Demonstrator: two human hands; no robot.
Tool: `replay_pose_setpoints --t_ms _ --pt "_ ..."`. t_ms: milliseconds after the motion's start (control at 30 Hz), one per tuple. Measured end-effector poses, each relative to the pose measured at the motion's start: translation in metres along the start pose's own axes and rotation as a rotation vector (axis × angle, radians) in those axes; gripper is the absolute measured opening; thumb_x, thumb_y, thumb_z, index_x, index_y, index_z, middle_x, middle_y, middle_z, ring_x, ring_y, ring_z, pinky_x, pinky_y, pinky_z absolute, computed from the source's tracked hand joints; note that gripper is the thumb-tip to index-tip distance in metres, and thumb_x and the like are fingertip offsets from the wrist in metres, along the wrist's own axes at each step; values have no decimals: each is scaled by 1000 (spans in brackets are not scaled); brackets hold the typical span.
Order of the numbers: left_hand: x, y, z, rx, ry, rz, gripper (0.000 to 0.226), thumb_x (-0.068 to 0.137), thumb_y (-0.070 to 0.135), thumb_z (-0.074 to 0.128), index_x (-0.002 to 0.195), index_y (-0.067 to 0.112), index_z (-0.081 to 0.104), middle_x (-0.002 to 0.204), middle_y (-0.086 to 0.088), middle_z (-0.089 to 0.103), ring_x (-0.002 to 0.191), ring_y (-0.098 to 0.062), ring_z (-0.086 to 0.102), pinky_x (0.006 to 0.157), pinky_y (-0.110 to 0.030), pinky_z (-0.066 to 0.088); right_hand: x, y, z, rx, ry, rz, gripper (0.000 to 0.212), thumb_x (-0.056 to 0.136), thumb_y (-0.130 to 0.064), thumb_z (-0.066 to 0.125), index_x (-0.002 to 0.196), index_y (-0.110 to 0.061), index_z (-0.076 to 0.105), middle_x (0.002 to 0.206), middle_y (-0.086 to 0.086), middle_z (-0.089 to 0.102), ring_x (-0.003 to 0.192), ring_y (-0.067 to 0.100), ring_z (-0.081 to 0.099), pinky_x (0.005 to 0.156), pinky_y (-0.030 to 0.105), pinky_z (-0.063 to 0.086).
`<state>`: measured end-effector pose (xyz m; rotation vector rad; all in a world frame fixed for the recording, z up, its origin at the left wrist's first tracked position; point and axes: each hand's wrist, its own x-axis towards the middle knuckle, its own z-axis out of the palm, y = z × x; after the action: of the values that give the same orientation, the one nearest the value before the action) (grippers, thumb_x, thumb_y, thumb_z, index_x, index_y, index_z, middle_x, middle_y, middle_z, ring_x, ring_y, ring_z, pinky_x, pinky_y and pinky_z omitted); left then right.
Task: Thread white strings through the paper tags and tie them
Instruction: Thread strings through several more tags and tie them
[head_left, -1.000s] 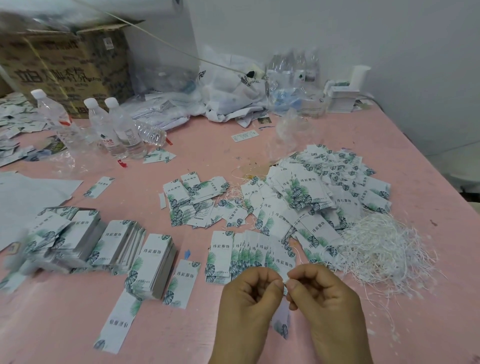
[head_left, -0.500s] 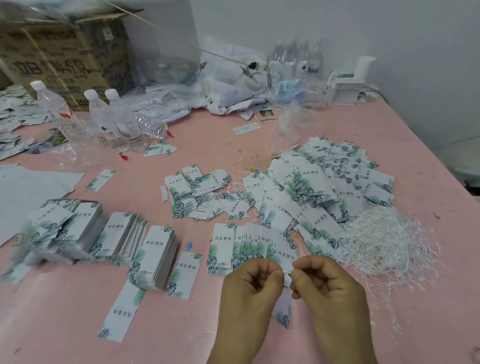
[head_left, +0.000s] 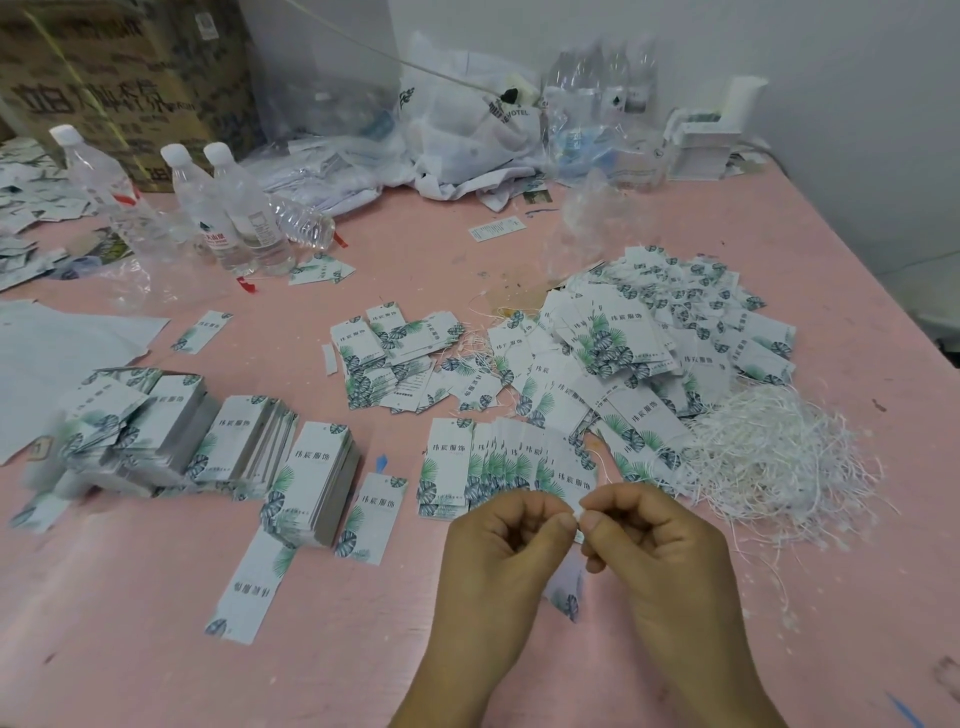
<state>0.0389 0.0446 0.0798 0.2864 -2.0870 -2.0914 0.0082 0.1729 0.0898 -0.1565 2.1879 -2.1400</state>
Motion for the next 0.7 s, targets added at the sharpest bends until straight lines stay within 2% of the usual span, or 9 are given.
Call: replay_pose_setpoints --t_ms 333,433,500,567,633,700 --pt "2 -2 -7 -5 -57 -57 5 78 26 71 76 22 75 64 1 68 57 -8 57 53 -22 45 5 10 -6 101 -83 59 24 77 7 71 77 -17 76 60 9 66 51 13 58 52 19 50" --pt "2 0 -8 9 -71 -42 7 79 24 67 75 24 73 63 5 65 58 -9 54 55 -22 44 4 12 -7 115 -108 69 16 74 -3 77 79 -18 77 64 9 68 55 13 60 55 19 51" --pt "1 2 -9 -18 -89 -26 8 81 24 65 75 23 70 63 6 62 60 -11 52 57 -25 43 5 13 -9 148 -132 82 14 74 -15 78 87 -20 77 76 8 72 66 12 65 62 20 53" --pt "1 6 -8 -28 -129 14 10 80 31 65 75 23 67 64 6 59 61 -12 49 58 -24 41 10 20 -13 127 -136 98 28 76 -17 65 101 -28 73 96 1 74 90 8 68 75 22 53" --pt "2 11 -8 -35 -177 63 12 80 34 63 77 24 66 66 9 57 61 -12 45 59 -17 38 14 28 -16 -11 -224 87 44 77 -19 59 114 -41 64 118 -12 68 115 4 60 94 27 46" --pt "4 14 -8 -88 -207 74 9 81 33 63 78 25 66 68 12 57 63 -9 47 62 -12 39 15 36 -16 -135 -391 114 55 72 -27 60 123 -48 55 131 -19 59 127 2 50 105 35 40"
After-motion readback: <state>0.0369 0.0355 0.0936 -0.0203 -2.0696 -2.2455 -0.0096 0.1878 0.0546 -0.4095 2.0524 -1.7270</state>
